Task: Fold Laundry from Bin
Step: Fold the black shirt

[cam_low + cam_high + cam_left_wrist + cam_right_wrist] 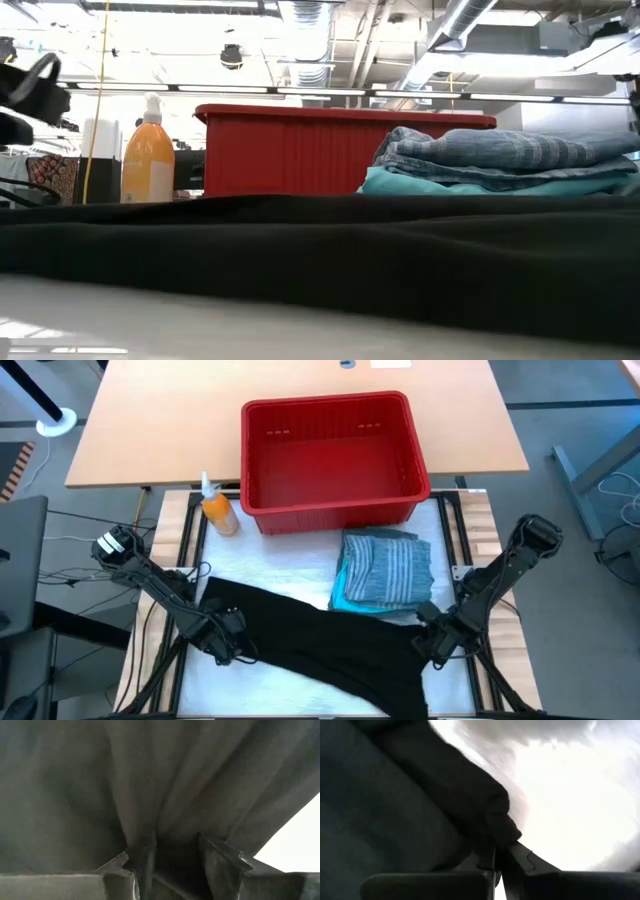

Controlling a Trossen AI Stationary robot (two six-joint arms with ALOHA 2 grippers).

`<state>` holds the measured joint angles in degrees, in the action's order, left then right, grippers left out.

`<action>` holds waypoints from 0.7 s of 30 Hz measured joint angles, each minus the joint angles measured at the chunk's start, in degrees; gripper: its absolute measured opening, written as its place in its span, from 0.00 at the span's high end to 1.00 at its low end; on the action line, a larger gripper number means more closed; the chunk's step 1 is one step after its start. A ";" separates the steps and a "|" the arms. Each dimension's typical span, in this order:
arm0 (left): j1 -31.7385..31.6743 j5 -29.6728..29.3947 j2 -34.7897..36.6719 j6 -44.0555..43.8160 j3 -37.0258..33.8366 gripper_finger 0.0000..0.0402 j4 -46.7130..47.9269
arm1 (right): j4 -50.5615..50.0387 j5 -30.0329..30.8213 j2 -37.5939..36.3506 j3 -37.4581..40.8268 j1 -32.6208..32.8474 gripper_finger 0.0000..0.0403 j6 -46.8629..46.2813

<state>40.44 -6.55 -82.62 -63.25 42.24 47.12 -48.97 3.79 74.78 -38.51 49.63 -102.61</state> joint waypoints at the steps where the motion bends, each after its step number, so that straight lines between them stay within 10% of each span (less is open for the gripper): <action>1: -0.75 -0.51 0.54 0.68 0.01 0.65 -0.82 | -0.29 -0.20 -0.55 -0.04 0.30 0.90 -0.01; 9: -9.30 -10.69 15.04 6.16 0.32 0.65 0.75 | 0.05 -0.17 -2.46 -0.17 0.47 0.95 -0.93; 17: -28.58 0.07 18.16 27.93 -5.35 0.65 -3.21 | 1.26 0.02 -2.46 -0.17 -1.57 0.92 -0.45; 21: -34.15 -3.42 16.98 36.45 -6.82 0.65 -3.28 | 3.22 0.41 -2.44 -0.17 -1.89 0.94 -0.45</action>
<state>6.29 -9.98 -65.65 -26.80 35.41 43.84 -45.74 4.19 72.34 -38.68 47.75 -103.07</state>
